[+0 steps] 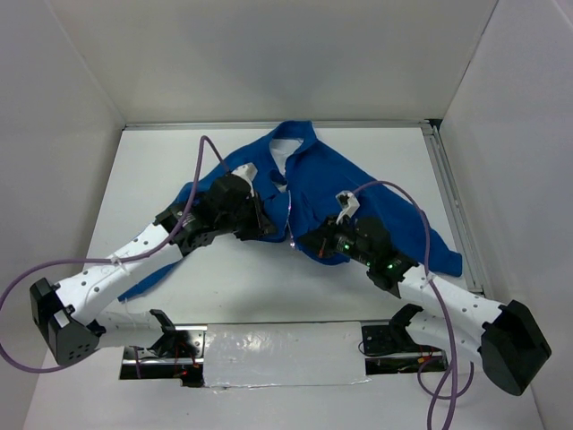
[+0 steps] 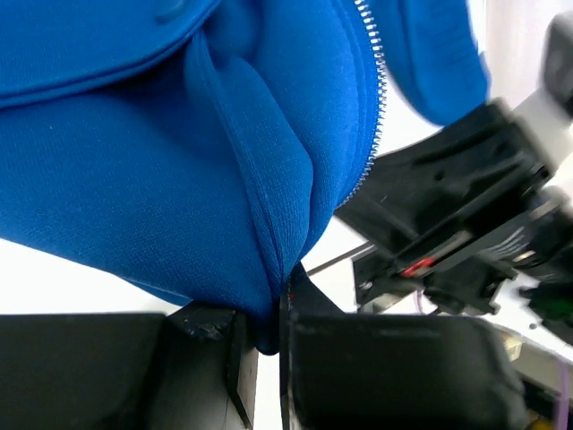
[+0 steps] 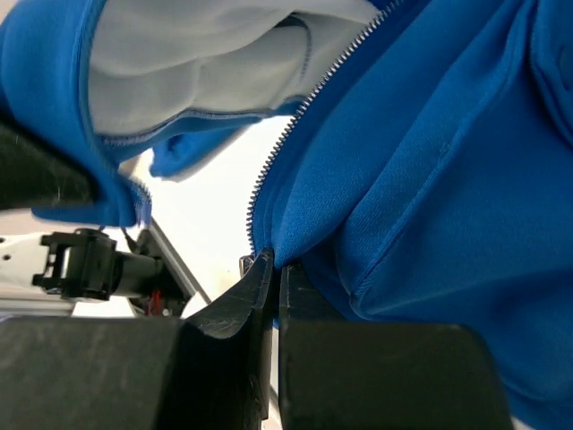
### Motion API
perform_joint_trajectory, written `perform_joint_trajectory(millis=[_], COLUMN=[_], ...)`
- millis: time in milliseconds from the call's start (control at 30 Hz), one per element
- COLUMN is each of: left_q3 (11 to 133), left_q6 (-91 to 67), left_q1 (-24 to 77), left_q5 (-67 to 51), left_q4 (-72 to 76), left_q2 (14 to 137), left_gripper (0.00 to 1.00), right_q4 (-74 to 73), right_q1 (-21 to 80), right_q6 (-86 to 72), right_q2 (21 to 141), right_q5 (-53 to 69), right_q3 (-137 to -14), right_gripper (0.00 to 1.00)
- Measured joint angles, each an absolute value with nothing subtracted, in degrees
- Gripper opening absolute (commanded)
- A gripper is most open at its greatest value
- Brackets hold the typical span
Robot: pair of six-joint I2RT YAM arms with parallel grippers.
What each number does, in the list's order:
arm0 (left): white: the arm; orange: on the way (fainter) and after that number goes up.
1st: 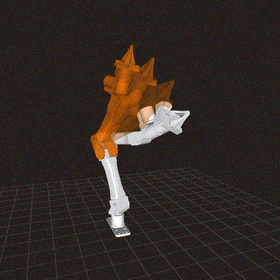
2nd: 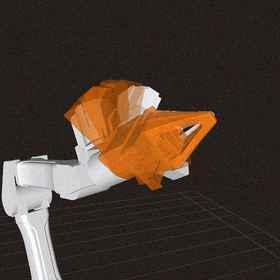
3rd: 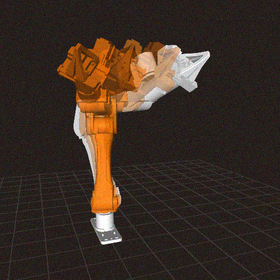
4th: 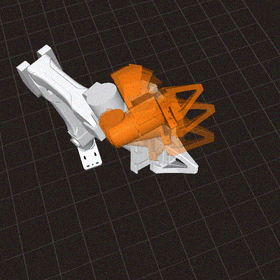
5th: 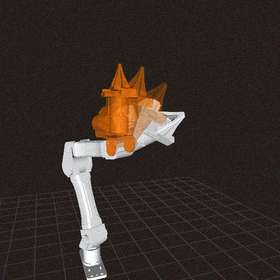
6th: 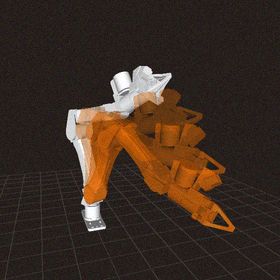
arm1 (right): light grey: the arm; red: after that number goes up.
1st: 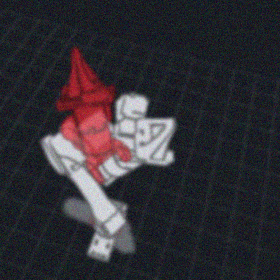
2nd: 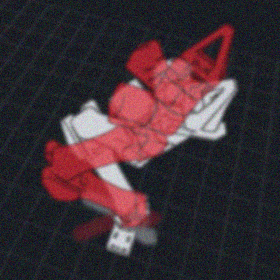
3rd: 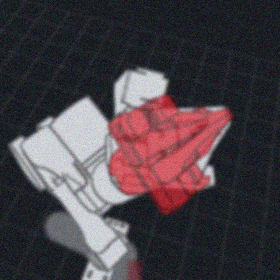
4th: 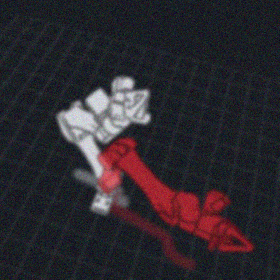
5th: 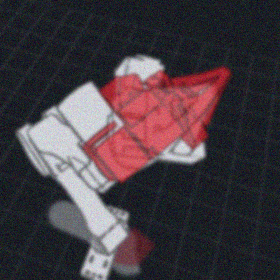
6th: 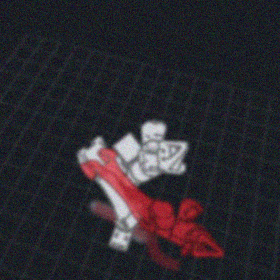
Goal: Zip up the jacket
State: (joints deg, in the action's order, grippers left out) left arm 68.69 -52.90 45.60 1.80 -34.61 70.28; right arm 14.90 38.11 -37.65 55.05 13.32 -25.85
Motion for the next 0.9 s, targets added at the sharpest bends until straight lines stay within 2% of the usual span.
perform_joint_trajectory(millis=[433, 900], left_q3=[70.9, 66.9], left_q6=[-65.7, -69.4], left_q1=[44.9, 42.6], left_q5=[4.3, 3.2], left_q4=[-34.3, -31.2], left_q2=[72.8, 69.1], left_gripper=[0.00, 0.00], right_q4=[32.9, 35.6], right_q1=[39.0, 39.9], right_q6=[-43.0, -45.1], right_q2=[53.9, 54.8], right_q5=[12.2, 9.4], right_q3=[-21.1, -20.9], right_gripper=[0.00, 0.00])
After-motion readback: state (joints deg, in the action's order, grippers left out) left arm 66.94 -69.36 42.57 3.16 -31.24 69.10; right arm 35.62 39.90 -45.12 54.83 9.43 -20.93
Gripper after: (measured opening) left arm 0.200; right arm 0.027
